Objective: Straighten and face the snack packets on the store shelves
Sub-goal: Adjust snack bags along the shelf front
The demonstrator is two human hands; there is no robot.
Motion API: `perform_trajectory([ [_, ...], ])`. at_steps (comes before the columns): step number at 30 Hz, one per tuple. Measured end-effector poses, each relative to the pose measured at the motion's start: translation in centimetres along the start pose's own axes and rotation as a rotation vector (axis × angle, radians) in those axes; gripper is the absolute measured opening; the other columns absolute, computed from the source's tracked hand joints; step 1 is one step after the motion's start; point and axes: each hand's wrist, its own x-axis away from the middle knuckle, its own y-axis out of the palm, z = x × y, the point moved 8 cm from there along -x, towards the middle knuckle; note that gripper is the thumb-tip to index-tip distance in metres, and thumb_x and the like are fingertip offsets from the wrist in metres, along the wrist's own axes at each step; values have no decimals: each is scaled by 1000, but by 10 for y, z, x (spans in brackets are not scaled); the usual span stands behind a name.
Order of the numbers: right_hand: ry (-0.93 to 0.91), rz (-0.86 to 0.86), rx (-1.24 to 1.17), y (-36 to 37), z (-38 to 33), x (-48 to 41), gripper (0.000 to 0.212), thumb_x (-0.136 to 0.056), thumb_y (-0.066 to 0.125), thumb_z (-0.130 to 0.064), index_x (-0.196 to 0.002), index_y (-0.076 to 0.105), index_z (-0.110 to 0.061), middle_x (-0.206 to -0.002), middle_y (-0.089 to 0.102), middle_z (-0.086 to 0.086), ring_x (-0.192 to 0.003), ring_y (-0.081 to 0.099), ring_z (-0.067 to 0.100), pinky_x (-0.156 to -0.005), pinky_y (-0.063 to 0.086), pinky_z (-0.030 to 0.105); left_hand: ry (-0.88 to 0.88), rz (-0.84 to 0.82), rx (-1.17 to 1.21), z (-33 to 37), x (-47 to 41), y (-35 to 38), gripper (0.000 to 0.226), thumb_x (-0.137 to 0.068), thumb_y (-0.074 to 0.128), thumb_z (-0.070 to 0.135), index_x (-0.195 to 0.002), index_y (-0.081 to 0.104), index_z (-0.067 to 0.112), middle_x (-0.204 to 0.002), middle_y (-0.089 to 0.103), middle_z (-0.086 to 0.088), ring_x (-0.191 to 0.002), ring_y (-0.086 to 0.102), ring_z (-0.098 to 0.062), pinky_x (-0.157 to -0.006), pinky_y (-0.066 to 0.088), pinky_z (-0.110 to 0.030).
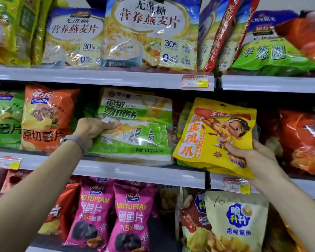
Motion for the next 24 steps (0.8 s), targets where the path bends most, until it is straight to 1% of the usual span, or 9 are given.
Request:
perform_trajectory([
  [2, 7, -5, 21, 2, -1, -1, 47, -68, 86, -10, -113, 73, -14, -102, 80, 12, -93, 78, 34, -86, 60, 53, 1, -19, 77, -6, 9, -10, 73, -59, 101, 47, -106, 72, -2, -106, 76, -18, -82, 73, -22, -82, 61, -36],
  [4, 8, -18, 27, 9, -2, -2, 53, -64, 85, -13, -115, 73, -13, -103, 80, 11, -92, 78, 30, -79, 62, 46, -32, -17, 173, -16, 19, -25, 32, -78, 91, 24, -91, 72, 3, -82, 76, -11, -54, 70, -18, -53, 58, -25],
  [5, 6, -24, 27, 14, -2, -3, 53, -65, 85, -13, -116, 73, -11, -104, 80, 11, -91, 78, 29, -74, 63, 42, -52, -42, 192, -20, 28, -30, 29, -77, 90, 21, -90, 73, 2, -75, 77, -8, -49, 69, -15, -46, 57, -23],
  [8, 16, -39, 25, 35, 5, -9, 45, -75, 83, -5, -119, 72, -9, -105, 79, 12, -90, 78, 30, -67, 65, 41, -39, -70, 242, -39, 45, -57, 74, -55, 99, 29, -115, 74, -5, -101, 80, -18, -83, 79, -30, -77, 67, -46],
  [12, -13, -62, 97, 81, 21, -12, 39, -76, 87, -5, -111, 72, -17, -92, 81, 1, -87, 79, 24, -64, 62, 38, 19, 34, 244, -56, 74, -98, 58, -66, 93, 17, -116, 71, -2, -100, 79, -20, -62, 77, -22, -53, 62, -34],
  [13, -31, -68, 124, 94, 24, -13, 37, -77, 88, -5, -106, 71, -22, -90, 81, -3, -87, 78, 23, -66, 61, 39, 12, 51, 236, -61, 81, -106, 55, -65, 95, 19, -111, 72, 0, -99, 80, -18, -63, 76, -21, -56, 62, -34],
  [17, -42, -103, 194, 152, 37, -20, 40, -76, 90, -8, -103, 67, -27, -99, 79, 0, -94, 76, 27, -77, 63, 54, 14, 198, 133, -74, 103, -156, 98, -28, 107, 52, -110, 67, 16, -110, 78, -11, -96, 77, -29, -96, 57, -51],
  [21, -64, -167, 188, 207, 42, -21, 43, -83, 84, -4, -112, 57, -22, -106, 71, -1, -91, 64, 17, -80, 52, 34, -25, 312, 195, -77, 120, -202, 127, -15, 106, 51, -127, 64, 8, -108, 77, -15, -90, 75, -30, -92, 60, -61],
  [24, -47, -203, 199, 244, 52, -21, 43, -88, 81, -4, -110, 51, -27, -90, 63, -8, -82, 56, 13, -76, 43, 28, -42, 345, 260, -82, 130, -222, 116, -35, 107, 37, -135, 61, 1, -101, 78, -14, -77, 76, -27, -76, 64, -54],
])
